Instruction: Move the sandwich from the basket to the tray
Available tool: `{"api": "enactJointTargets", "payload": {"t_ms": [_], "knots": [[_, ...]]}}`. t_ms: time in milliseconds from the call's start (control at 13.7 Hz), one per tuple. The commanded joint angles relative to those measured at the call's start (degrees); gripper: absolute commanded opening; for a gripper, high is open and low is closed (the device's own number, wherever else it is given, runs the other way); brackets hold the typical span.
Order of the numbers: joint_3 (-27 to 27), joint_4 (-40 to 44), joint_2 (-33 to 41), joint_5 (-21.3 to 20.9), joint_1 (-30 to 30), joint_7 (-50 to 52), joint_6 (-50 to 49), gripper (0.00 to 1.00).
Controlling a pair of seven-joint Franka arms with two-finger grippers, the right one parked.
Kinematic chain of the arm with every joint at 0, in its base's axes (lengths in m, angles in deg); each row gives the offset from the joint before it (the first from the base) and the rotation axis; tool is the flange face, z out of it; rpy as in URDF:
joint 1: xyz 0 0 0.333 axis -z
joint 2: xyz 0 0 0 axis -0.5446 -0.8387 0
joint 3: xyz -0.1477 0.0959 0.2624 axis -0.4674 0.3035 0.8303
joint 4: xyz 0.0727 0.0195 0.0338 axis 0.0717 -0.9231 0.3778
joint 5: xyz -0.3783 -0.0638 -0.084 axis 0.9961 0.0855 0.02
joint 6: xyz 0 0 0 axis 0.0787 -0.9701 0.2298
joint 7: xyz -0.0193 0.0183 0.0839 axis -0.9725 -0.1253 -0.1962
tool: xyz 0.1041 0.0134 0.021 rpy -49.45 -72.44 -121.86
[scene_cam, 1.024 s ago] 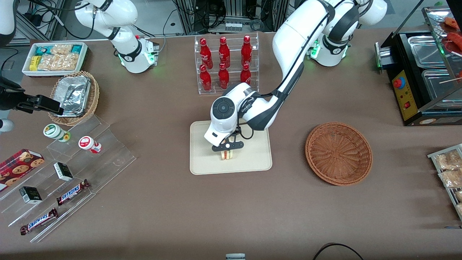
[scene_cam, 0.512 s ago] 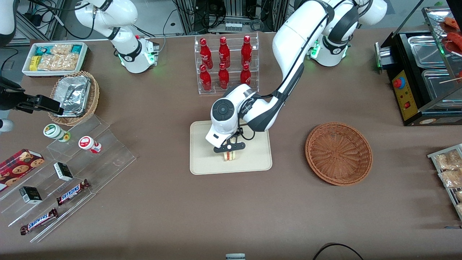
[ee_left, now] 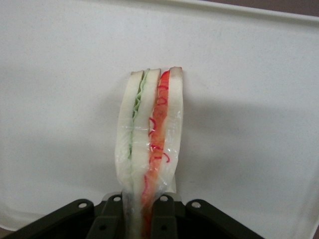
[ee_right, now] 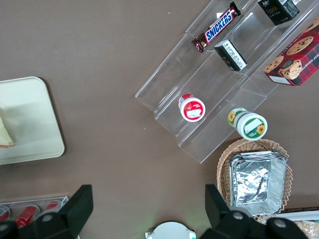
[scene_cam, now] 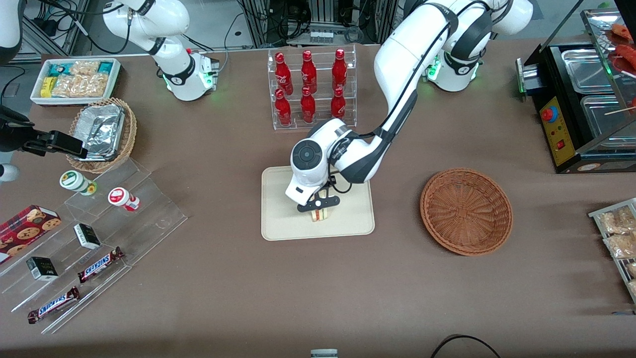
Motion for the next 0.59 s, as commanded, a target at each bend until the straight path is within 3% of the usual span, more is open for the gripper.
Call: {"api": "enactJointTargets", "payload": {"t_ms": [0, 512], "knots": [[0.41, 2.72, -0.98, -1.16, 0.57, 1.16, -1.39, 1.00], [0.94, 2.90, 6.13, -0.89, -0.04, 0.89, -6.83, 1.00]]}}
